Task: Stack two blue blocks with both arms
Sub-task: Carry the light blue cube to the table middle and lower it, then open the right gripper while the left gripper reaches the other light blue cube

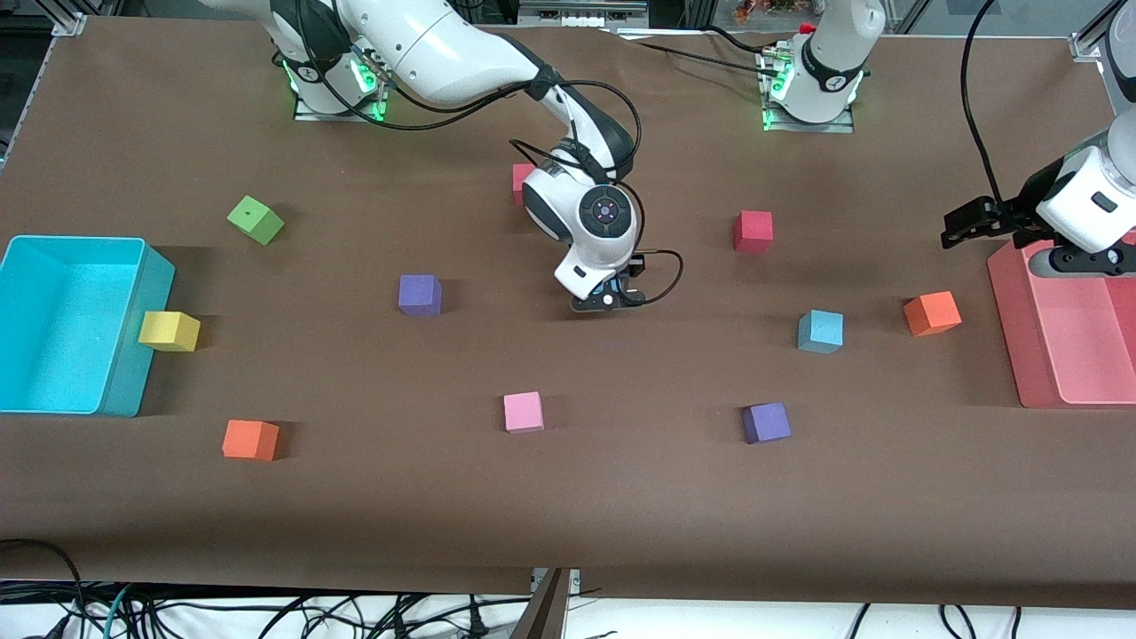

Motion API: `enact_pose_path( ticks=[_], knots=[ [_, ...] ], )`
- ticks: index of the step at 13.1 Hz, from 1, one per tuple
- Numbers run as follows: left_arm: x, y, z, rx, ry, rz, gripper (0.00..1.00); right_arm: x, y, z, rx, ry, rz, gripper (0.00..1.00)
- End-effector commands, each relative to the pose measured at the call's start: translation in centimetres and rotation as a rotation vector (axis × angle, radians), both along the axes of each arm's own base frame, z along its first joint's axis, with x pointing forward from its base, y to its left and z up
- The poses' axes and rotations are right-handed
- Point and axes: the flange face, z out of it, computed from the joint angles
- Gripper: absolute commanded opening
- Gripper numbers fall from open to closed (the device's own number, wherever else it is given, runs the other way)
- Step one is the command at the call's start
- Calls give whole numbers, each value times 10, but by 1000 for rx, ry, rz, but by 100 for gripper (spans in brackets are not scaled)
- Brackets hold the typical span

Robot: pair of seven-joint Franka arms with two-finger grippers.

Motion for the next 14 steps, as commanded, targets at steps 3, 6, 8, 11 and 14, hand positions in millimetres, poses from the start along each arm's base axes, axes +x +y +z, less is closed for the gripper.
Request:
enact_pose_path(
  ticks=[3, 6, 8, 11, 14],
  knots=[
    [-1, 2, -4, -13, -2, -5, 99, 6, 8, 1, 25, -49, -23, 100],
    [1, 2, -12, -12, -2, 1, 99, 8, 9, 3, 41, -63, -19, 100],
    [2, 0, -16, -13, 1, 9, 99, 14, 7, 13, 52, -71, -22, 100],
    [5, -3, -34, -14, -5, 8, 99, 20, 10, 62, 98, -116, -17, 100],
    [10, -16, -66, -10, -27, 4, 99, 36, -4, 108, 128, -150, 61, 100]
  ],
)
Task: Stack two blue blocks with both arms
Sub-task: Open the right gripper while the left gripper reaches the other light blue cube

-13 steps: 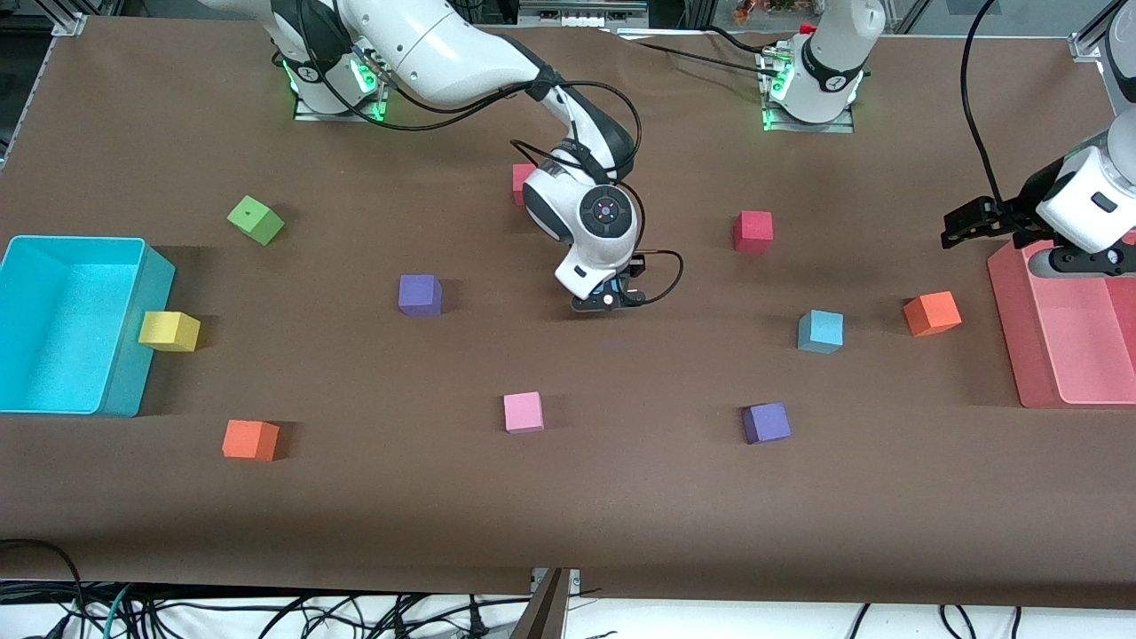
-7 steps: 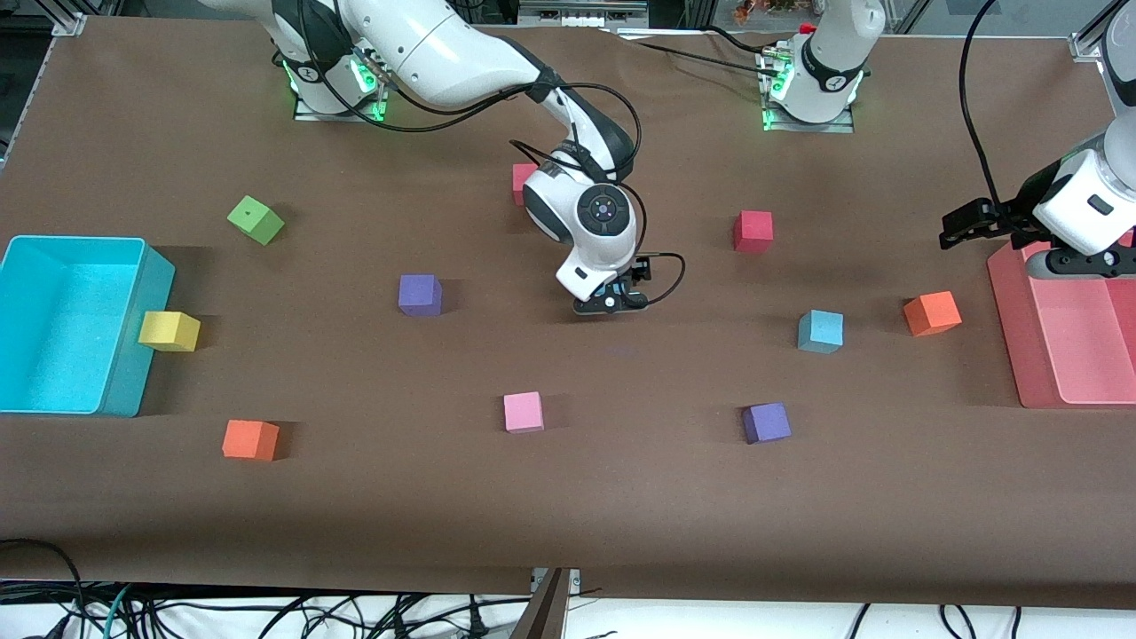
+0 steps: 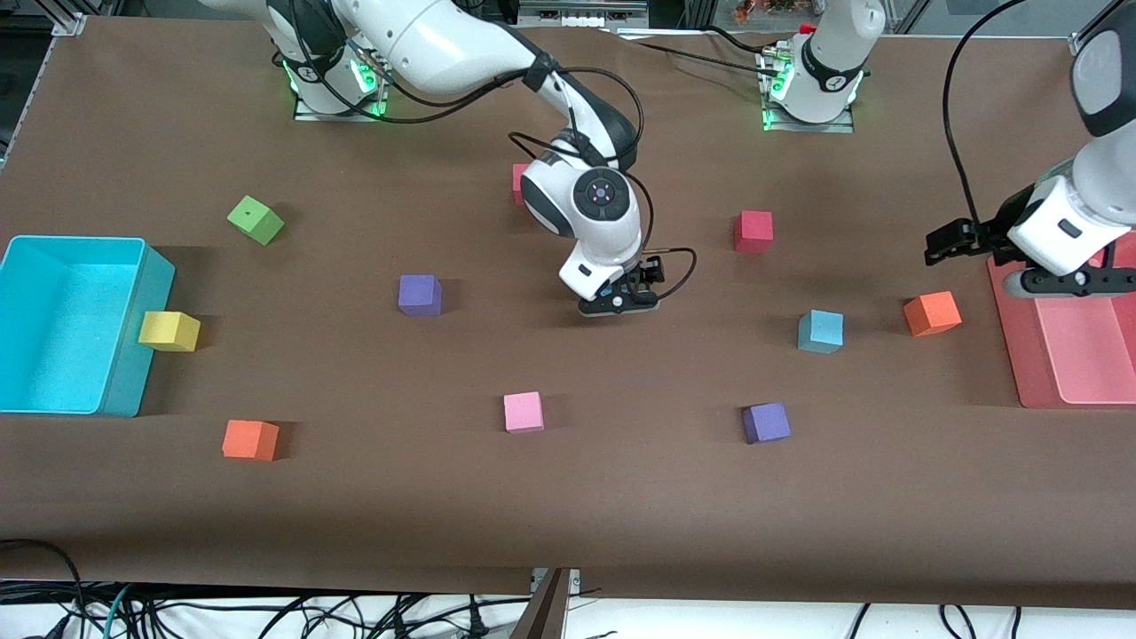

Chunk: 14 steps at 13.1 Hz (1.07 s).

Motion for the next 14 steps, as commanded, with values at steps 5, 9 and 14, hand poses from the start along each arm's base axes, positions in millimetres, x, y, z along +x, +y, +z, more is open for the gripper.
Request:
enact_pose_path(
  ticks=[5, 9, 14],
  knots=[
    [2, -29, -90, -2, -65, -37, 99, 26, -46, 52, -54, -10, 391, 100],
    [-13, -33, -169, -1, -120, -49, 99, 47, -65, 49, 87, -19, 625, 100],
    [-21, -36, -234, 1, -82, -51, 100, 60, -103, 34, 362, -103, 722, 100]
  ],
)
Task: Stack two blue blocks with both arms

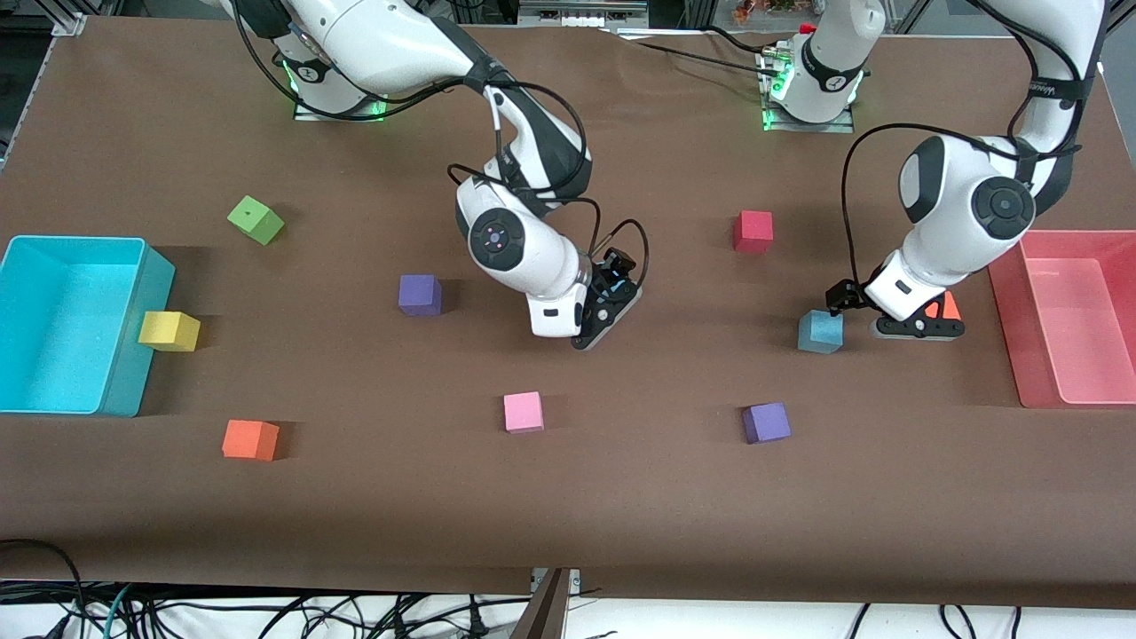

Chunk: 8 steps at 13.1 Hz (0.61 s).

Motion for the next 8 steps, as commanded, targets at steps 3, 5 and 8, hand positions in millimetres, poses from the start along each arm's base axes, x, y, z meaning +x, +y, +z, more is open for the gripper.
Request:
enact_pose_path(
  ticks=[3, 5, 8],
  knots=[
    [-2, -6, -51, -3, -7, -7, 100, -12, -40, 2, 118, -40, 193, 100],
    [-1, -18, -66, -3, -15, -27, 100, -17, -45, -14, 149, -61, 246, 100],
    [-1, -27, -69, -24, -15, 3, 100, -20, -59, -44, 187, -145, 300, 100]
  ],
)
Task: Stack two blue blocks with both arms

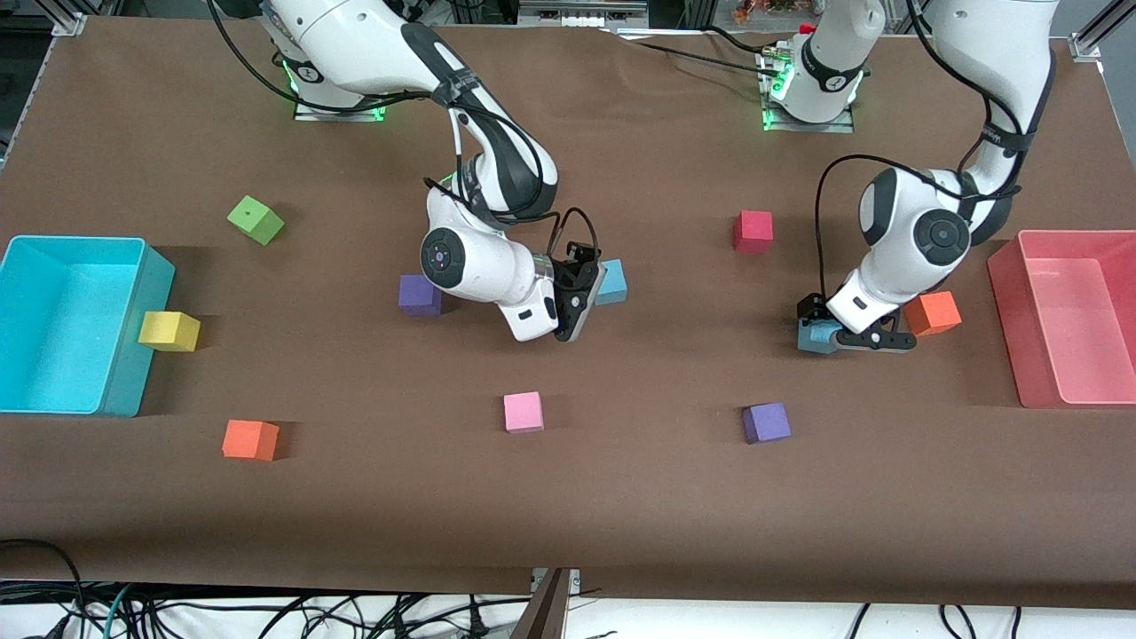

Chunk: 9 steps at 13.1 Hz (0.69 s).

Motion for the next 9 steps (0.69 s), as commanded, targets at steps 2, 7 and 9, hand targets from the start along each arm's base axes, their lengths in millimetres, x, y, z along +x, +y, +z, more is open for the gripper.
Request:
enact_pose_path(
  ticks=[2, 7, 9],
  knots=[
    [1, -5, -4, -32, 1, 44, 100, -9, -26, -27, 116, -63, 91, 100],
    [0, -9, -20, -33, -2, 44, 94, -27, -47, -70, 218, -75, 148, 100],
    [1, -10, -18, -34, -5, 42, 27, -29, -48, -76, 225, -93, 187, 100]
  ],
)
